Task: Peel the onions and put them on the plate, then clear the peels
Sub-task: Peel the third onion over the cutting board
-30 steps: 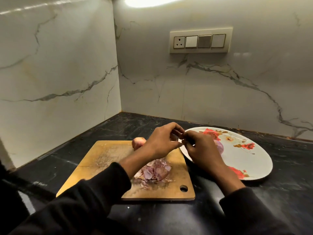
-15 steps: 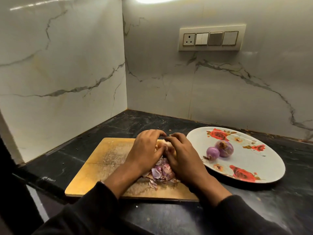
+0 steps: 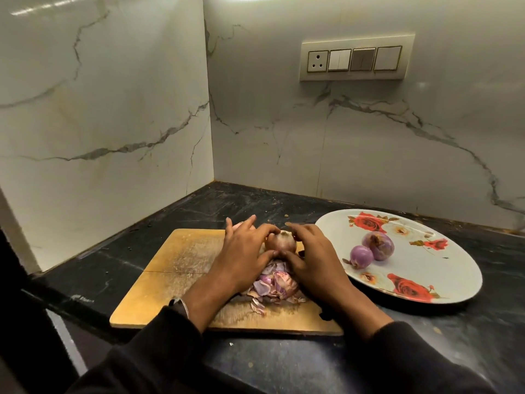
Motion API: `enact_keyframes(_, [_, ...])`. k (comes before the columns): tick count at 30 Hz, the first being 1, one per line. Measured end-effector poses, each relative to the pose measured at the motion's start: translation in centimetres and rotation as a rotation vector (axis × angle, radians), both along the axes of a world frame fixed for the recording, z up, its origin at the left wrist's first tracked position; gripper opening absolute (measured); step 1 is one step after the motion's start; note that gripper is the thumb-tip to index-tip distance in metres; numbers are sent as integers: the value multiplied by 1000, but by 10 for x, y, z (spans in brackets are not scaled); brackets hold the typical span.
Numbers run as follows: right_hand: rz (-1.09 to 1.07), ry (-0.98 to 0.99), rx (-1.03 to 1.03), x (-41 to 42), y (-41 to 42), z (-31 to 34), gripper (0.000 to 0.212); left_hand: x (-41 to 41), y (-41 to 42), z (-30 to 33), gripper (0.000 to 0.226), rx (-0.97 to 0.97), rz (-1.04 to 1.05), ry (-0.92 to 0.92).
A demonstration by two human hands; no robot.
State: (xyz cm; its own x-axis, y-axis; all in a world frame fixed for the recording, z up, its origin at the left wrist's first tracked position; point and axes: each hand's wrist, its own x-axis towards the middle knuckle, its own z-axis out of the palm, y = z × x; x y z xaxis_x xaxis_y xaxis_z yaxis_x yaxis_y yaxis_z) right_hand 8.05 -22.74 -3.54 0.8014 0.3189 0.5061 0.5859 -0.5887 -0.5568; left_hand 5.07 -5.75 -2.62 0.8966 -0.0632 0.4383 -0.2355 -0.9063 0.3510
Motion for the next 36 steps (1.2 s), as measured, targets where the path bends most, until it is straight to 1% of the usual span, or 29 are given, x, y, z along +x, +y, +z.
enact_keyframes(2, [-4,15,-7,-1,0,1,49,1,1,0,43,-15,-10,-11])
enact_keyframes(5, [38,81,60,-5,-2,3,46,1,2,-1,48,-76,-37,-42])
enact_keyframes(7, [52,84,106,-6,-4,5,44,1,2,-1,49,-112,-58,-80])
enact_keyframes(9, [63,94,184,-6,-6,7,43,0,2,0,50,-142,-83,-131])
enact_keyframes(13, [141,205,401,-12,-11,16,44,-5,2,4,50,-239,-123,-231])
enact_keyframes(16, [226,317,549,-16,-16,19,51,-13,1,9,46,-400,-214,-193])
enact_keyframes(18, [252,364,596,-18,-18,20,45,-18,0,11,46,-467,-268,-172])
enact_keyframes(19, [258,385,621,-18,-19,21,42,-22,-2,11,48,-486,-276,-156])
enact_keyframes(21, [270,422,661,-20,-20,21,40,-30,-5,8,59,-510,-267,-101])
enact_keyframes(23, [286,443,665,-22,-19,20,38,-37,-9,3,66,-530,-265,-47])
enact_keyframes(27, [260,405,633,-29,-15,20,17,-39,-9,4,55,-615,-301,-36])
enact_keyframes(29, [191,331,595,-28,-12,19,10,-40,-8,5,54,-670,-342,42])
enact_keyframes(30, [156,275,556,-27,-12,19,12,-40,-8,6,54,-706,-366,88])
enact_keyframes(32, [96,129,389,-22,-13,17,17,-41,-7,6,49,-759,-390,141])
enact_keyframes(34, [95,-8,114,-19,-17,16,15,-40,-6,7,38,-780,-396,155])
enact_keyframes(35, [120,-40,10,-19,-18,15,15,-40,-6,7,34,-784,-397,151])
enact_keyframes(36, [147,-33,-33,-20,-18,15,18,-40,-6,6,32,-782,-399,143])
